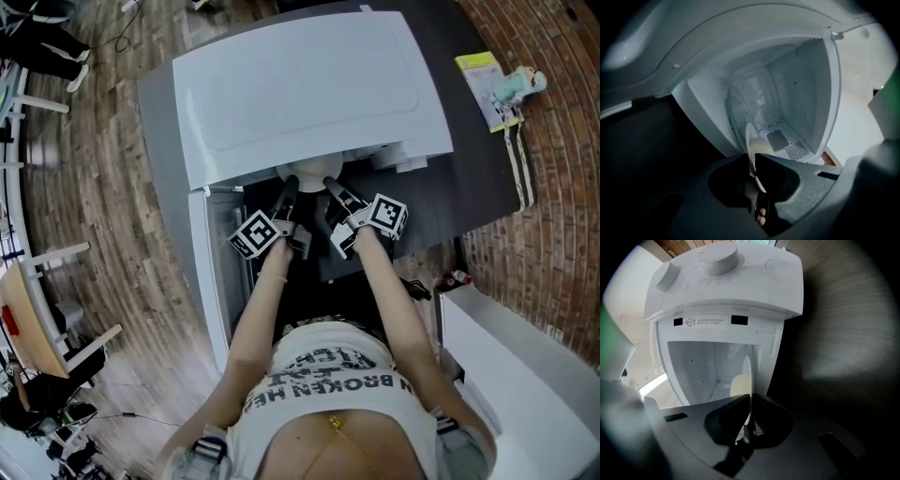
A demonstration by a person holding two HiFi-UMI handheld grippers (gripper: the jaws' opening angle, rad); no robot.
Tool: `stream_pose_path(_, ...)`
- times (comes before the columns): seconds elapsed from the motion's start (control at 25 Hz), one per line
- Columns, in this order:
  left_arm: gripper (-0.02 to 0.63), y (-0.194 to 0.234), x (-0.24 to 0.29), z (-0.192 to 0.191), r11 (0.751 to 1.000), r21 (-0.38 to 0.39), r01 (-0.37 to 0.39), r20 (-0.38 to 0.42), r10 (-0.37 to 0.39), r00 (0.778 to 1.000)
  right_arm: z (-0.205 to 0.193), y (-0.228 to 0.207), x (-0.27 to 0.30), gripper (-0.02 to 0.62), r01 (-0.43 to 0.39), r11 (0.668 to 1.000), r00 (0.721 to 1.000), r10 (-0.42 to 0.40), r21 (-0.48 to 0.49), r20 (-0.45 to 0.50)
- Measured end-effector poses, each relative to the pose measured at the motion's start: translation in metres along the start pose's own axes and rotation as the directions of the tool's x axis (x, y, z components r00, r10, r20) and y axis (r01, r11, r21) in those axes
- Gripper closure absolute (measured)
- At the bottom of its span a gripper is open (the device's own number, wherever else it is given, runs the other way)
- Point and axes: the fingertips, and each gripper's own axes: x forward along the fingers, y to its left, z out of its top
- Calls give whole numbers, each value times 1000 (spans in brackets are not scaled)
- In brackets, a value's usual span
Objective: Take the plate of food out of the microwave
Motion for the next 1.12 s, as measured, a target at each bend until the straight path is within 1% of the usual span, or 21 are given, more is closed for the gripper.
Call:
stream_pose_path(0.12, 581, 1, 1, -2, 997, -79, 15, 1, -15, 1000, 0, -2, -1, 577, 44, 996, 999, -45, -78, -8)
stream_pose_path(0.24, 589, -1, 1, -2, 996, -90, 26, 4, -26, 1000, -1, 2, 1, 571, 44, 990, 999, -48, -136, -23)
stream_pose_path(0.32, 590, -1, 1, -2, 995, -92, 23, 4, -22, 1000, 0, 2, 1, 566, 48, 988, 998, -54, -150, -31)
stream_pose_path(0.36, 591, 0, 2, -3, 994, -107, 18, 5, -18, 1000, 1, 1, 1, 565, 55, 987, 998, -60, -152, -31)
stream_pose_path(0.48, 592, 2, 1, -6, 981, -196, 10, 7, -8, 1000, 8, 4, 0, 547, 69, 979, 997, -71, -192, -6)
stream_pose_path(0.56, 592, 1, -1, -7, 974, -228, 7, 3, -7, 1000, 15, 8, -1, 529, 70, 973, 998, -67, -218, 19)
stream_pose_path(0.72, 592, 0, -5, -10, 971, -237, 7, -17, -11, 1000, 30, 9, 1, 525, 56, 979, 997, -44, -197, 66)
stream_pose_path(0.76, 592, -1, -5, -11, 973, -231, 8, -24, -14, 1000, 33, 8, 1, 528, 57, 980, 996, -44, -191, 74)
stream_pose_path(0.8, 592, -2, -5, -12, 975, -221, 10, -30, -17, 999, 35, 6, 2, 547, 58, 981, 996, -44, -184, 76)
stream_pose_path(0.84, 592, -3, -6, -12, 978, -210, 12, -33, -20, 999, 36, 4, 2, 566, 53, 984, 996, -41, -173, 75)
stream_pose_path(0.96, 592, -4, -8, -11, 982, -188, 15, -36, -22, 999, 35, 2, 1, 578, 14, 991, 998, -6, -131, 67)
stream_pose_path(1.12, 592, -6, -12, -12, 982, -189, 14, -36, -21, 999, 30, 7, -1, 580, 12, 991, 999, -5, -130, 53)
